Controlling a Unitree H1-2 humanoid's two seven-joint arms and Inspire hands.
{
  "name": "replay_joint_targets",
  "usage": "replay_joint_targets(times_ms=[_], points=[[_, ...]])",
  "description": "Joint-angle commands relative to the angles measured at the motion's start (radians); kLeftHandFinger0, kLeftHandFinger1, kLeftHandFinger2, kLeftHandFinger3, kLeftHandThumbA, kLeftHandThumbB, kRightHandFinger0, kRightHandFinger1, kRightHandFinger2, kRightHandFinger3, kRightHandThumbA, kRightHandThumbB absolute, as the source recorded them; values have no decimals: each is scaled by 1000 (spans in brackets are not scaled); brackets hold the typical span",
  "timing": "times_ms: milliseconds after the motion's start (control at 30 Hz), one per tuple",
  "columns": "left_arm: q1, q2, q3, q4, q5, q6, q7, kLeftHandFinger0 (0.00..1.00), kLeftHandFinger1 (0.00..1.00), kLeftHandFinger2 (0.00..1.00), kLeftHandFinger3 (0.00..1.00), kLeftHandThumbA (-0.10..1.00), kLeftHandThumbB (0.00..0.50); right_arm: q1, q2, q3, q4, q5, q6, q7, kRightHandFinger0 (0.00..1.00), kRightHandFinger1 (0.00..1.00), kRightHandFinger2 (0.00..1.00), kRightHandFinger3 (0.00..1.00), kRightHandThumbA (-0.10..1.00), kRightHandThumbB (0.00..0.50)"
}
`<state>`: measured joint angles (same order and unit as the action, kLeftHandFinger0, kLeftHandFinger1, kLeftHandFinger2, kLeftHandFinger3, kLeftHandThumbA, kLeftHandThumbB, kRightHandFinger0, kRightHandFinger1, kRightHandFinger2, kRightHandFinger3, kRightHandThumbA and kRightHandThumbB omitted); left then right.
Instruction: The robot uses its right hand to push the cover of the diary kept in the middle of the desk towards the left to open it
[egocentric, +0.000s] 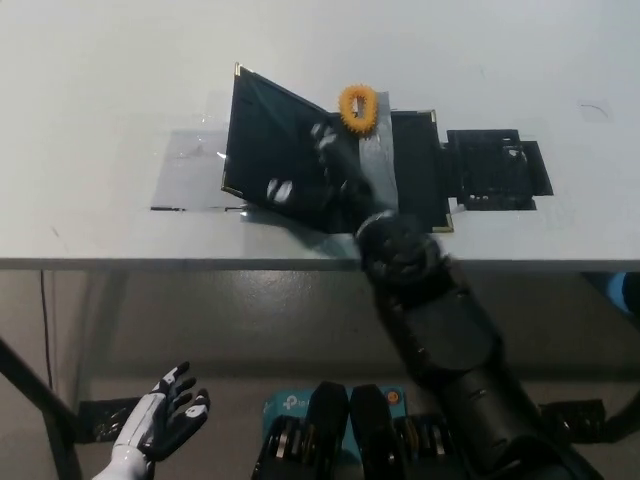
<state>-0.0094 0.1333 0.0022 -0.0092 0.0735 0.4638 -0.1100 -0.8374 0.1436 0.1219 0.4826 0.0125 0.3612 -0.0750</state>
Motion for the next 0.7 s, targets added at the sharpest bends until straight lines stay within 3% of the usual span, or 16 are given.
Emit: replay_joint_targets(times_ms=[0,100,233,300,333,433,533,600,667], points=[[12,6,17,-32,2,6,3,1000,1000,1000,1000,428,369,-24,-76,-82,-233,297,109,24,1000,1000,1000,1000,823,299],[19,6,21,-38,7,6,6,1000,1000,1000,1000,427,370,-3,-155,-62,-348,513,109,-61,1000,1000,1000,1000,798,263],[17,4,31,-37,7,6,13,1000,1000,1000,1000,418,328,21,-299,-30,-494,823,109,-221,1000,1000,1000,1000,852,225],[17,5,34,-38,11,6,17,1000,1000,1000,1000,422,326,32,-334,-35,-530,893,109,-262,1000,1000,1000,1000,874,210],[19,5,35,-45,12,6,17,1000,1000,1000,997,426,323,78,-362,-80,-585,959,109,-324,1000,1000,1000,1000,826,235],[26,0,46,-48,3,6,25,1000,1000,1000,1000,418,331,130,-399,-88,-624,979,109,-316,1000,1000,1000,1000,887,229],[25,3,51,-48,-2,6,27,1000,1000,1000,1000,423,337,218,-400,-153,-686,894,109,-245,1000,1000,1000,1000,910,188],[19,3,58,-41,-8,6,29,1000,1000,1000,1000,409,319,303,-405,-200,-748,820,109,-184,1000,1000,1000,1000,961,200],[17,3,65,-42,-18,6,28,1000,1000,1000,1000,405,288,371,-405,-232,-798,755,109,-128,1000,1000,1000,1000,987,152]])
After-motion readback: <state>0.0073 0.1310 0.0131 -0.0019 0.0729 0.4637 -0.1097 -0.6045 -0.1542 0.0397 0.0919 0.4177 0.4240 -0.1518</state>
